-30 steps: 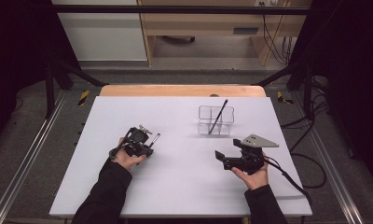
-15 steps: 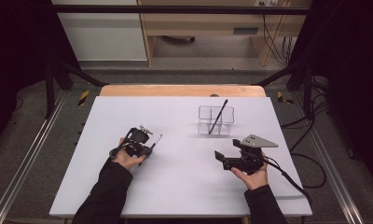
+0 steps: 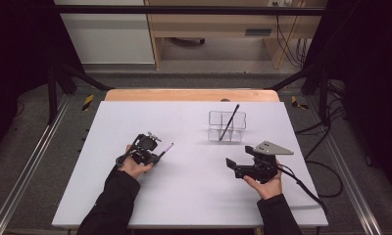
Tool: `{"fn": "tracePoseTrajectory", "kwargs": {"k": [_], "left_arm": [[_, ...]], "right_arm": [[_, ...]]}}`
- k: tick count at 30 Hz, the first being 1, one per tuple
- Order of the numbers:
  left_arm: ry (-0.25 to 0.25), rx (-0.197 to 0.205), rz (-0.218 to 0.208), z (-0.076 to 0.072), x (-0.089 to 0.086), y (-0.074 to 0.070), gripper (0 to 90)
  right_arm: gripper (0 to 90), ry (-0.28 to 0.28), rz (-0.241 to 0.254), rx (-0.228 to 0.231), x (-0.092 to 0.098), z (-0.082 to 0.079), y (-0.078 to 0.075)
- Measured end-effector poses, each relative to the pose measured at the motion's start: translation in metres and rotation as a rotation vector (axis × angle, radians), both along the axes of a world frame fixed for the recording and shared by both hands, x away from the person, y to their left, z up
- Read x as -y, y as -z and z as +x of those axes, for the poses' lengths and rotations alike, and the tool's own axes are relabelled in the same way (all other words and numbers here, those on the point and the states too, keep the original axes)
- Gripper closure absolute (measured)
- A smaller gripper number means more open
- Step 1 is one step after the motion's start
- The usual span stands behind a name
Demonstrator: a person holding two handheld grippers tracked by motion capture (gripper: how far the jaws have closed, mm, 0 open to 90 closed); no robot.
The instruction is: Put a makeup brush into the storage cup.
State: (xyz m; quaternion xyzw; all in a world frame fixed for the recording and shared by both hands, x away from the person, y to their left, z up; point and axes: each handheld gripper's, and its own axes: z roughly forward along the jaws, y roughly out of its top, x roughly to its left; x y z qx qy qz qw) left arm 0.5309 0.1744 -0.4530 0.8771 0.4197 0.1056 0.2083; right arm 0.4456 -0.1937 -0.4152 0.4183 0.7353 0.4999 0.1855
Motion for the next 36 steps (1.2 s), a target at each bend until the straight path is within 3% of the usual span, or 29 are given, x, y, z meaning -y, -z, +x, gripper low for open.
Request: {"fn": "tracePoseTrajectory", "kwargs": {"k": [9,18,36], "left_arm": [[0.018,0.021,0.009,-0.003,0.000,-0.001,83.1],[0.020,0.070,-0.043,-0.012,-0.007,-0.013,83.2],[0.031,0.174,-0.152,-0.038,-0.002,-0.032,83.2]], "right_arm": [[12.3,0.001,0.005,0.003,0.000,-0.001,-0.002],[12.2,0.002,0.004,0.002,0.000,-0.001,-0.002],[11.4,-0.001,0.019,0.002,0.000,-0.002,-0.003]]}}
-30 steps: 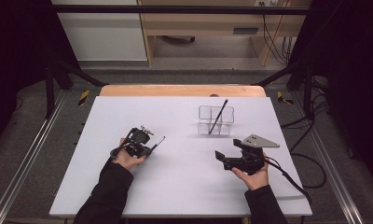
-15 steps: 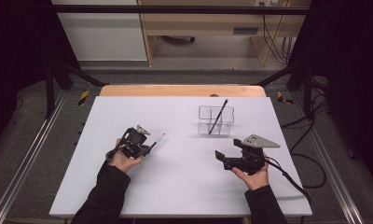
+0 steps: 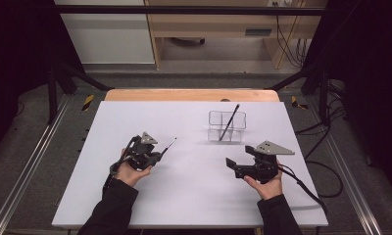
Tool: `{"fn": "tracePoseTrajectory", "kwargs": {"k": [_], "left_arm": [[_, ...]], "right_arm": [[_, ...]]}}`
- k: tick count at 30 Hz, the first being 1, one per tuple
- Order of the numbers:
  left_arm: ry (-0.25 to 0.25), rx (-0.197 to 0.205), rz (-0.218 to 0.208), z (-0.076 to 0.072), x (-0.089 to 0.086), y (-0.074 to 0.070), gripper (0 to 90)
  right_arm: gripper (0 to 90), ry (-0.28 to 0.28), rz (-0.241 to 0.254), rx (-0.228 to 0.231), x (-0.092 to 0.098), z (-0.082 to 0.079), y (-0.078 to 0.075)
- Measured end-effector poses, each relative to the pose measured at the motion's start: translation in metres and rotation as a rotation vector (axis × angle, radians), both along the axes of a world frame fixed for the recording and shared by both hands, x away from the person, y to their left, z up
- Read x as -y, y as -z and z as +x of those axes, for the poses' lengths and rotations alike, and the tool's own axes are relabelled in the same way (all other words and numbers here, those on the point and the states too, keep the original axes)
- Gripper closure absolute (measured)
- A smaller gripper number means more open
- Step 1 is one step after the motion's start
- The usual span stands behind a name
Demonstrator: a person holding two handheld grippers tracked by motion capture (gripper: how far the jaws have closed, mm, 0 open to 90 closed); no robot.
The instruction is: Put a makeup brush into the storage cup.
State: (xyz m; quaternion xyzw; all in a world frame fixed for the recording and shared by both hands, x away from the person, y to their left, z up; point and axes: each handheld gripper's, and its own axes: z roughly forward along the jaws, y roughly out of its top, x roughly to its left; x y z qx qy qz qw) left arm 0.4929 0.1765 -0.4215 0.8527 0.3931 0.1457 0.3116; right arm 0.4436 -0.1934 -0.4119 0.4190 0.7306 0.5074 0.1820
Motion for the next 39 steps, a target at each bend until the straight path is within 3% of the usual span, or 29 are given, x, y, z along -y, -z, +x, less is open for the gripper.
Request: {"fn": "tracePoseTrajectory", "kwargs": {"k": [15,25,39], "left_arm": [[-0.042,0.065,-0.088,-0.024,-0.008,-0.009,83.1],[-0.043,0.126,-0.126,-0.042,0.004,-0.014,83.1],[-0.057,0.187,-0.173,-0.051,0.019,-0.021,83.1]], "right_arm": [[9.1,-0.006,0.025,0.002,-0.002,-0.002,-0.002],[6.7,0.001,0.041,0.005,-0.004,-0.003,-0.003],[7.0,0.018,0.078,0.022,-0.008,-0.004,-0.010]]}}
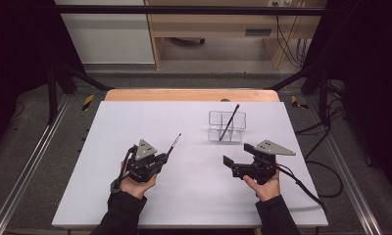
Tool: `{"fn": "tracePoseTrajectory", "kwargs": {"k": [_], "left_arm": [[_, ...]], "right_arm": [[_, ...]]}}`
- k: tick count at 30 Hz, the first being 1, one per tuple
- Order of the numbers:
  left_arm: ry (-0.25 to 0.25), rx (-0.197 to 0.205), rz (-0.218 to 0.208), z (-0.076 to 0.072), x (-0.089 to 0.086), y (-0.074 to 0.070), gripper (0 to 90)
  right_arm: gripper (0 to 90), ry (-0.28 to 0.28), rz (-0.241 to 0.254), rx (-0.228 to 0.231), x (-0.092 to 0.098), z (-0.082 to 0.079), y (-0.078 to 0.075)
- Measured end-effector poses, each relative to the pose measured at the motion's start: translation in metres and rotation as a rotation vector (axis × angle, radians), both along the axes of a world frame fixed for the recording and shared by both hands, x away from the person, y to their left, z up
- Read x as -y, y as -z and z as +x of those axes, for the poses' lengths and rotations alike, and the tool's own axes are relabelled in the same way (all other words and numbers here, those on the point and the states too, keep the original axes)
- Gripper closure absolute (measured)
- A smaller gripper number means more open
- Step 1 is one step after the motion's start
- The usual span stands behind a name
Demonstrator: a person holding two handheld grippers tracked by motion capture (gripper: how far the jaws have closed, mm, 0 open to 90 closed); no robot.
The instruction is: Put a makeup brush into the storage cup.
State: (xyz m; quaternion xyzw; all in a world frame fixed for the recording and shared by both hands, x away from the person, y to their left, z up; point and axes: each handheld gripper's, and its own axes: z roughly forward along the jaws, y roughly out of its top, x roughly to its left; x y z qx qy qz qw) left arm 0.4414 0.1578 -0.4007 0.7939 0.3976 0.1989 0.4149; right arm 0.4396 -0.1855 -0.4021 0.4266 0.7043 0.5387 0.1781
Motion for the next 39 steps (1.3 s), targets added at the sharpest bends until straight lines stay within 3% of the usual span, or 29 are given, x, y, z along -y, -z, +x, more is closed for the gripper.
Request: {"fn": "tracePoseTrajectory", "kwargs": {"k": [9,18,39], "left_arm": [[0.001,0.029,-0.071,-0.004,0.012,-0.004,83.1],[-0.011,0.048,-0.121,-0.010,0.015,0.003,83.1],[-0.022,0.068,-0.156,-0.012,0.026,0.011,83.1]], "right_arm": [[8.0,-0.005,0.026,0.012,-0.008,0.001,-0.009],[9.3,-0.021,0.037,0.011,-0.022,0.006,-0.012],[11.7,-0.037,0.097,-0.031,-0.056,0.017,-0.009]]}}
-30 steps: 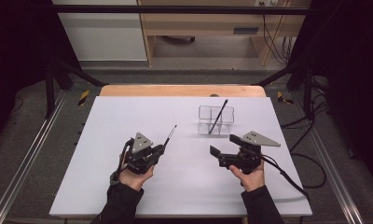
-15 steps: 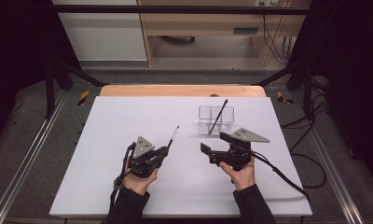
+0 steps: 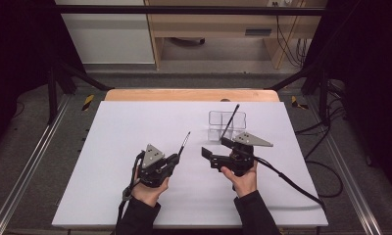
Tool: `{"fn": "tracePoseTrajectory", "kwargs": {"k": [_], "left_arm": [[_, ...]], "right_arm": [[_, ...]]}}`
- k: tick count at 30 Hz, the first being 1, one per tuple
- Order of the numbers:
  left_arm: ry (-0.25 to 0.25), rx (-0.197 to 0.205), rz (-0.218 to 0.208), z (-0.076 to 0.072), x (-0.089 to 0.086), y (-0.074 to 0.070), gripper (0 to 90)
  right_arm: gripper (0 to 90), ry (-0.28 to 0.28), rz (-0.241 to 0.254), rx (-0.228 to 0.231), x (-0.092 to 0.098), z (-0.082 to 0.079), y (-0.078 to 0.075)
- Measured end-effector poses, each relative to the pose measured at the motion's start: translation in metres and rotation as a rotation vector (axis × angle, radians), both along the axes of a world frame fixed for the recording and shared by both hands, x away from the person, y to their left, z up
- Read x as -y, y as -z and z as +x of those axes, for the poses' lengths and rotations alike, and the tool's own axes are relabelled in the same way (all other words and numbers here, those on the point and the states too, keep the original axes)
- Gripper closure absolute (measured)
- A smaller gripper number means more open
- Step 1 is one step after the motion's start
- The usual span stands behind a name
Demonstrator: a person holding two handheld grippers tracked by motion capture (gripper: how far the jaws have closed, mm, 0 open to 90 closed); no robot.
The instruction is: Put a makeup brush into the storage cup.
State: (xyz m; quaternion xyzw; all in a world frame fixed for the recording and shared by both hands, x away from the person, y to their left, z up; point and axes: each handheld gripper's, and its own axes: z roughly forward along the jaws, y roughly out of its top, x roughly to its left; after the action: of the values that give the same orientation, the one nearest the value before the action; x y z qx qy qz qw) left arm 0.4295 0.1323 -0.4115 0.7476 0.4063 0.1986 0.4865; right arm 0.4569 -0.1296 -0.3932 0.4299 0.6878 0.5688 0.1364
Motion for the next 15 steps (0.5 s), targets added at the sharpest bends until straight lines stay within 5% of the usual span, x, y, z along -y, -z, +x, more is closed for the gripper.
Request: {"fn": "tracePoseTrajectory", "kwargs": {"k": [15], "left_arm": [[0.007,0.007,-0.006,0.000,0.013,0.005,83.1]], "right_arm": [[15.5,-0.012,0.049,-0.022,-0.008,0.003,0.004]]}}
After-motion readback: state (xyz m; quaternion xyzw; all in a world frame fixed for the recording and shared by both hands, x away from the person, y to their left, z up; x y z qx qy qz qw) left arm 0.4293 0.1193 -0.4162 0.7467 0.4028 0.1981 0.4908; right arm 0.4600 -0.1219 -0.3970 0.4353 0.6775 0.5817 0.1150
